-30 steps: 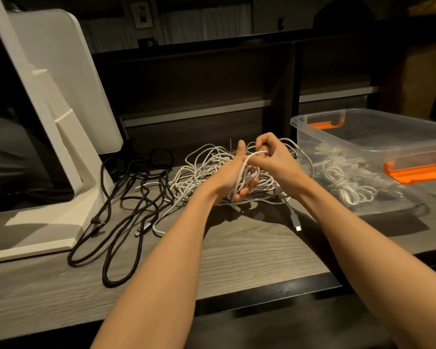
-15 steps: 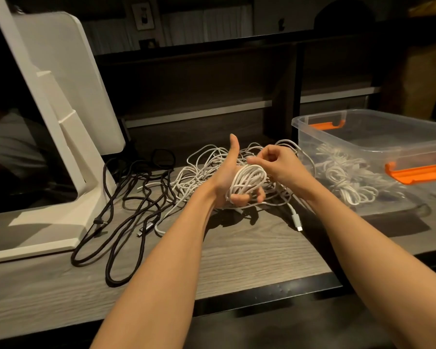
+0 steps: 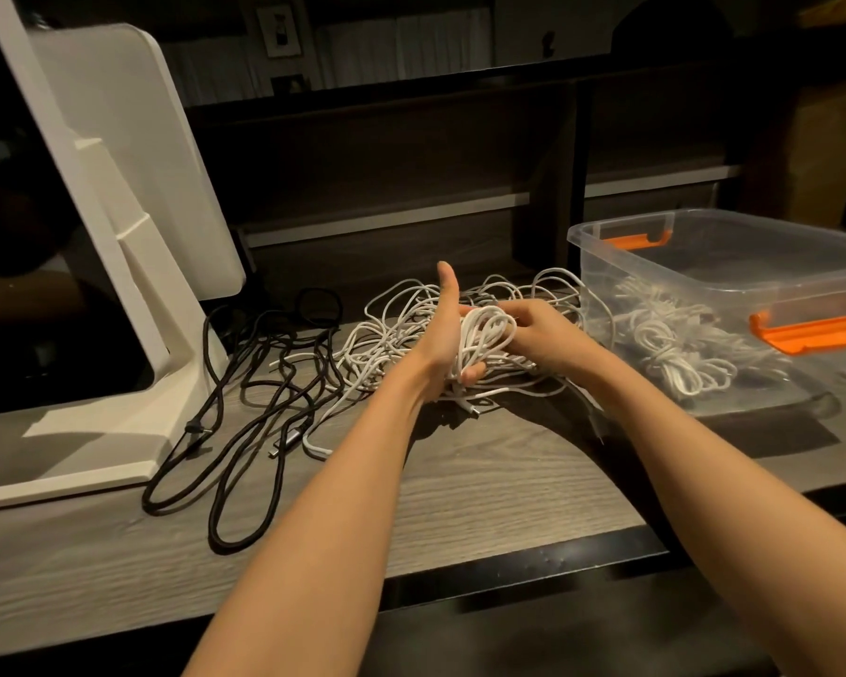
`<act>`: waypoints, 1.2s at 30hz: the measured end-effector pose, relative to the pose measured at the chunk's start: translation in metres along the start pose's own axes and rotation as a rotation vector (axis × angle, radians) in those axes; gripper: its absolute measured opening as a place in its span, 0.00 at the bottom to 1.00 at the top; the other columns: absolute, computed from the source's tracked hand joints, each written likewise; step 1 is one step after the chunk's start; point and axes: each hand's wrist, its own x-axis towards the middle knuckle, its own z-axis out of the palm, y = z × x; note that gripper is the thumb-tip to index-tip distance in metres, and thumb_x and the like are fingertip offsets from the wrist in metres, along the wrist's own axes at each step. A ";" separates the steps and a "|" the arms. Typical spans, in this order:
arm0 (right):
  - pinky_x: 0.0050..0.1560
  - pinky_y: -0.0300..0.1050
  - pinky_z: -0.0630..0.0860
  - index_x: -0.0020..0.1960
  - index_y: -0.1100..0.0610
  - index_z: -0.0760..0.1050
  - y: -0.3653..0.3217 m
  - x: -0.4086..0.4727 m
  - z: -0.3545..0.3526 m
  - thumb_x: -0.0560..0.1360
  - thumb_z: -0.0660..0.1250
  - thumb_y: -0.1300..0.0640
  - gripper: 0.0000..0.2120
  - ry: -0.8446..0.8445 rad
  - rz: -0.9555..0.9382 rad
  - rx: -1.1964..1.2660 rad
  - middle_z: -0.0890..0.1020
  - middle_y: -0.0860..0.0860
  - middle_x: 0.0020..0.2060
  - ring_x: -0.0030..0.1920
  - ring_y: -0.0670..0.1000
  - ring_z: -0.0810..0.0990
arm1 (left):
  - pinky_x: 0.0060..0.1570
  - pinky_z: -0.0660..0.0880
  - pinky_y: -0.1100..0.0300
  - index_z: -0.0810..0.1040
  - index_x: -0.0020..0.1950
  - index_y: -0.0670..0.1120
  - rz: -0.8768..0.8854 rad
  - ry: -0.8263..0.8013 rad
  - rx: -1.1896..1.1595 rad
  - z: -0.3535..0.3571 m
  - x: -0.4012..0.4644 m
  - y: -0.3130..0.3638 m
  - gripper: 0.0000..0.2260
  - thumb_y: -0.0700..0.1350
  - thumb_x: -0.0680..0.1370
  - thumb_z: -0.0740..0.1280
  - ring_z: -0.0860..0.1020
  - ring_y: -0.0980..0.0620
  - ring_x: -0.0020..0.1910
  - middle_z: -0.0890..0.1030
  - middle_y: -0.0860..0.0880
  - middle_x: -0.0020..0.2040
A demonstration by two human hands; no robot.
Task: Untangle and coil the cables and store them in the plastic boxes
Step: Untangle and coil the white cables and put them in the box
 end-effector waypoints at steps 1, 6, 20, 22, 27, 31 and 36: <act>0.45 0.46 0.76 0.48 0.56 0.81 -0.002 -0.001 0.000 0.78 0.65 0.51 0.10 -0.026 -0.005 -0.023 0.83 0.54 0.40 0.41 0.52 0.80 | 0.16 0.64 0.68 0.75 0.40 0.41 0.016 0.043 -0.011 -0.001 0.003 -0.001 0.39 0.69 0.77 0.36 0.67 0.57 0.18 0.72 0.49 0.24; 0.31 0.37 0.65 0.43 0.57 0.75 -0.012 -0.008 -0.002 0.81 0.59 0.55 0.11 -0.157 0.050 0.043 0.72 0.49 0.30 0.28 0.44 0.68 | 0.19 0.69 0.66 0.69 0.68 0.40 0.038 0.429 -0.169 -0.016 0.015 -0.006 0.38 0.68 0.78 0.41 0.73 0.54 0.24 0.82 0.45 0.35; 0.33 0.37 0.66 0.36 0.55 0.78 -0.022 -0.014 0.008 0.78 0.63 0.59 0.12 -0.037 -0.181 -0.143 0.73 0.46 0.27 0.28 0.42 0.69 | 0.41 0.77 0.48 0.71 0.46 0.49 0.253 0.743 0.590 -0.010 0.017 -0.017 0.09 0.47 0.84 0.55 0.76 0.47 0.41 0.76 0.47 0.43; 0.35 0.38 0.70 0.42 0.54 0.80 -0.018 -0.012 0.009 0.79 0.63 0.56 0.10 0.055 -0.245 -0.194 0.77 0.44 0.31 0.31 0.42 0.73 | 0.42 0.75 0.53 0.75 0.53 0.44 0.293 0.643 0.627 -0.012 0.017 -0.016 0.09 0.45 0.84 0.56 0.76 0.50 0.43 0.78 0.47 0.46; 0.38 0.32 0.73 0.44 0.53 0.77 -0.010 -0.005 0.007 0.73 0.71 0.55 0.04 0.258 -0.254 0.031 0.79 0.45 0.35 0.36 0.40 0.77 | 0.27 0.71 0.70 0.75 0.61 0.41 0.287 0.409 0.551 -0.003 0.008 -0.008 0.13 0.45 0.85 0.55 0.74 0.57 0.36 0.77 0.47 0.45; 0.39 0.39 0.74 0.41 0.61 0.75 0.003 0.002 0.004 0.74 0.70 0.51 0.13 0.188 -0.015 0.270 0.77 0.53 0.33 0.36 0.50 0.76 | 0.25 0.73 0.64 0.76 0.55 0.44 0.189 0.321 0.232 0.002 0.003 0.001 0.14 0.48 0.85 0.52 0.76 0.55 0.28 0.78 0.47 0.37; 0.42 0.38 0.74 0.49 0.68 0.77 0.006 0.003 0.011 0.82 0.57 0.53 0.19 0.014 -0.032 0.111 0.79 0.61 0.39 0.39 0.52 0.76 | 0.34 0.76 0.63 0.75 0.51 0.45 0.174 0.439 0.013 -0.001 0.007 0.004 0.16 0.52 0.85 0.51 0.80 0.57 0.34 0.79 0.49 0.41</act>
